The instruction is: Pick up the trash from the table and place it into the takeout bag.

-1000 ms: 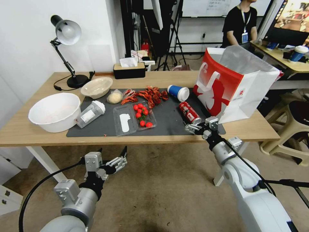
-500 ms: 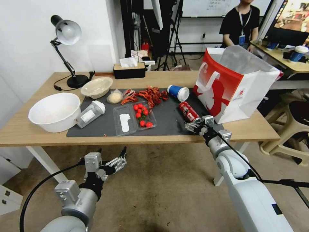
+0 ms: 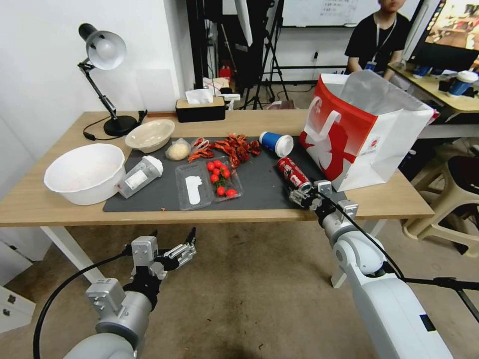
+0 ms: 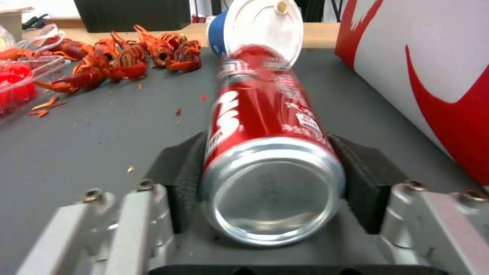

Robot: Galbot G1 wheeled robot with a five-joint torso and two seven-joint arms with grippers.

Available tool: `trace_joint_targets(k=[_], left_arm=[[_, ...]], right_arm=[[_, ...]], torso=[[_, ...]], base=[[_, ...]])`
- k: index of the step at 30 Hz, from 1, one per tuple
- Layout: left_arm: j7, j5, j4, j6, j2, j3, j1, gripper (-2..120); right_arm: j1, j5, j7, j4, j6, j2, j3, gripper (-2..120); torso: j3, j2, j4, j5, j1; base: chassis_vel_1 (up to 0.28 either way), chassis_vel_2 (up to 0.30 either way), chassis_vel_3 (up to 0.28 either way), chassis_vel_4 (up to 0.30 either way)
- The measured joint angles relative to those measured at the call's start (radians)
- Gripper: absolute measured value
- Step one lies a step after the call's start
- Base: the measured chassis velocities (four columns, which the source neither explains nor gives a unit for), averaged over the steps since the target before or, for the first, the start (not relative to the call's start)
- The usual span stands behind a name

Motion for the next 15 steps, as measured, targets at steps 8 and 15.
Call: trace_joint_targets(k=[8, 15], left_arm=[[-0.002, 0.0, 0.001, -0.005, 0.002, -0.001, 0.0, 100], [-0.003, 0.0, 0.001, -0.008, 0.001, -0.002, 0.001, 100]], right_arm=[[0.013, 0.005, -0.007, -0.007, 0.005, -0.001, -0.01, 52], [0.039, 0.067, -0.027, 0.08, 0.049, -0.048, -0.012, 52]], torso=[[0.0, 0.0, 0.0, 0.0001, 0.0], [0.0, 0.0, 0.0001, 0.0001, 0.0]], base=[[0.0, 0.0, 0.0, 0.0], [0.0, 0.0, 0.0, 0.0]])
